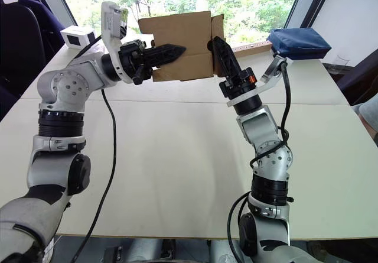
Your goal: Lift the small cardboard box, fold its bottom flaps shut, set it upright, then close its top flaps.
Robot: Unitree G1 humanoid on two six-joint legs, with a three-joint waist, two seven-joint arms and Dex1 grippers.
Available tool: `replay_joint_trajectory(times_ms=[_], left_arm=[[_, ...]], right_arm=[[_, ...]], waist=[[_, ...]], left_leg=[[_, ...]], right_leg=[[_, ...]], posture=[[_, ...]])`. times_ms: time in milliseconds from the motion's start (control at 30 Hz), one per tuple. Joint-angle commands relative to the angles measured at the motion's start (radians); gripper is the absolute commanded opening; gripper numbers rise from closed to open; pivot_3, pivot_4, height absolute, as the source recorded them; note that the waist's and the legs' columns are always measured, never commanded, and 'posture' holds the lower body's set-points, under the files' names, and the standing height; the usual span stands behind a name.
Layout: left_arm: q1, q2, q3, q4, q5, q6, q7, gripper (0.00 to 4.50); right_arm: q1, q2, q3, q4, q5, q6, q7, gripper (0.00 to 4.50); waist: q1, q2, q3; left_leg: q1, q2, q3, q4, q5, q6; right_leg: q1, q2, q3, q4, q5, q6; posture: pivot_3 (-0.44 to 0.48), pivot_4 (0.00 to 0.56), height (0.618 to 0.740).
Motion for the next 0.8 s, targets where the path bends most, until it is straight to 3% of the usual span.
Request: replay_joint_trajectory(times_ms=[33, 533, 800], left_arm=[[-0.038, -0.005, 0.016, -0.014, -0.002, -0.028, -0.001, 0.00], [-0.038, -0.028, 0.020, -0.001, 0.005, -0.053, 0.021, 0.00], [-0.027, -0.005, 0.025, -0.023, -0.006, -0.031, 0.002, 0.00]], right_arm=[[-0.014, 0.017, 0.025, -0.068, -0.003, -0.016, 0.012, 2.32], [0.012, 0.093, 0.125, -0.133, -0.043, -0.029, 0.015, 2.32], [0.044, -0.013, 0.081, -0.156, -0.033, 0.006, 0.037, 2.32]], waist=[[0.000, 0.000, 0.000], [-0.001, 0.000, 0.000], [0.000, 0.000, 0.000]], left_leg=[[0.000, 0.000, 0.000, 0.000, 0.000, 0.000], [0.000, 0.000, 0.000, 0.000, 0.000, 0.000], [0.000, 0.000, 0.000, 0.000, 0.000, 0.000]], right_leg=[[0.000, 0.000, 0.000, 0.000, 0.000, 0.000], [0.000, 0.000, 0.000, 0.000, 0.000, 0.000], [0.000, 0.000, 0.000, -0.001, 0.000, 0.000]], posture=[[0.000, 0.150, 0.740], [0.000, 0.150, 0.740], [0.000, 0.150, 0.740]])
